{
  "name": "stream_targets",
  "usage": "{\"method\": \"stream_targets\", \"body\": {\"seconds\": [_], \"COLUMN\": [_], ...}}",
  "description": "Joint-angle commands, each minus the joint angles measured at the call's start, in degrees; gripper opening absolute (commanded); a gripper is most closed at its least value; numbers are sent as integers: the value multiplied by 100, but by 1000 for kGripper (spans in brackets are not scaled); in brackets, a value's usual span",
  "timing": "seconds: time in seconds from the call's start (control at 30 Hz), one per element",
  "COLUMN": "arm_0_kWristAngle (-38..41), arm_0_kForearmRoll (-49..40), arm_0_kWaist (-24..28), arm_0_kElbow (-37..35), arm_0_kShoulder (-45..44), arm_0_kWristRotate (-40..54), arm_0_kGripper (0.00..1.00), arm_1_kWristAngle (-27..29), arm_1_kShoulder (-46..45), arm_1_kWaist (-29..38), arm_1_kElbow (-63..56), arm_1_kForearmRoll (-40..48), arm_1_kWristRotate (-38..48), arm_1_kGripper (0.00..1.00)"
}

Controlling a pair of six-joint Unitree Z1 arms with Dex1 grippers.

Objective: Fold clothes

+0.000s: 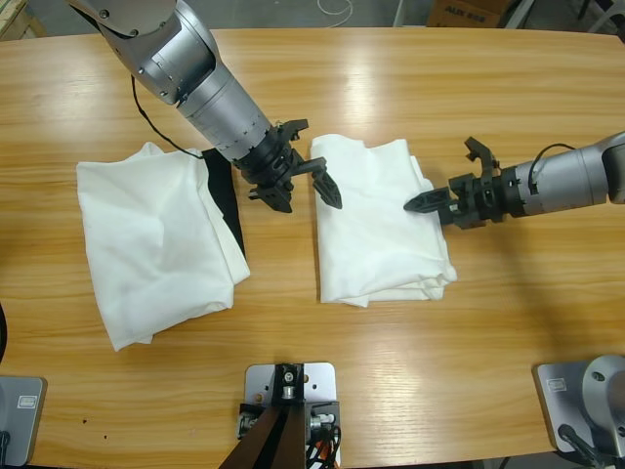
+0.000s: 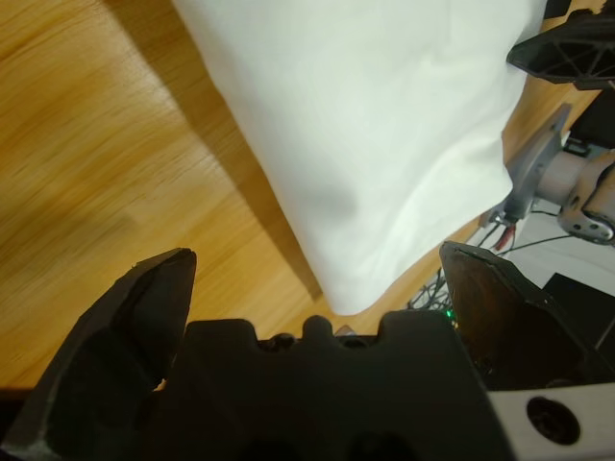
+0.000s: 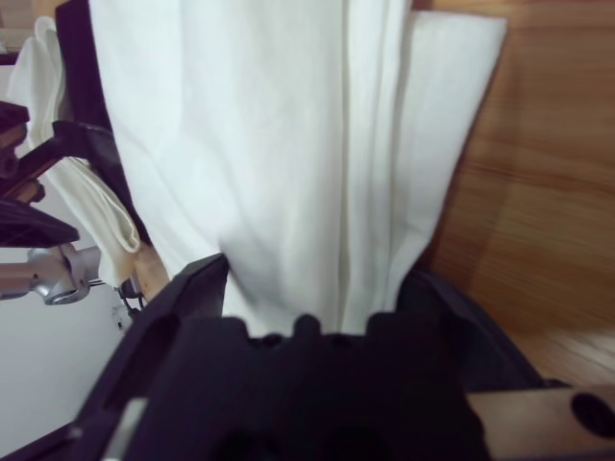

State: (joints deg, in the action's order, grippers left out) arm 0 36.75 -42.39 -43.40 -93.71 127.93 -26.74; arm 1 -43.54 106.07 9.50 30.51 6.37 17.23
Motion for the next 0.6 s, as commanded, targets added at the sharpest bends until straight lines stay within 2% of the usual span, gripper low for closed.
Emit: {"method": "stream_targets", "body": {"seconds": [0.03, 0.07, 0.1, 0.5, 0.53, 0.57, 0.6], "arm_0_kWristAngle": [-80, -78, -77, -63, -59, -63, -63], "arm_0_kForearmRoll": [73, 73, 73, 134, 134, 134, 134], "arm_0_kWaist": [-63, -63, -63, -89, -89, -86, -81], "arm_0_kElbow": [-33, -33, -33, -86, -90, -95, -97], "arm_0_kShoulder": [304, 304, 302, 380, 382, 382, 382], "arm_0_kWristRotate": [-60, -60, -60, -69, -69, -63, -60], "arm_0_kGripper": [1000, 1000, 1000, 1000, 1000, 1000, 1000], "arm_1_kWristAngle": [-74, -76, -76, -180, -201, -231, -269], "arm_1_kShoulder": [1242, 1256, 1258, 1309, 1341, 1390, 1443], "arm_1_kWaist": [333, 370, 409, 430, 430, 430, 430], "arm_1_kElbow": [-370, -375, -380, -449, -449, -449, -449], "arm_1_kForearmRoll": [271, 319, 350, 600, 637, 698, 785], "arm_1_kWristRotate": [35, 20, 3, 8, 10, 24, 45], "arm_1_kGripper": [594, 502, 476, 469, 410, 188, 12]}}
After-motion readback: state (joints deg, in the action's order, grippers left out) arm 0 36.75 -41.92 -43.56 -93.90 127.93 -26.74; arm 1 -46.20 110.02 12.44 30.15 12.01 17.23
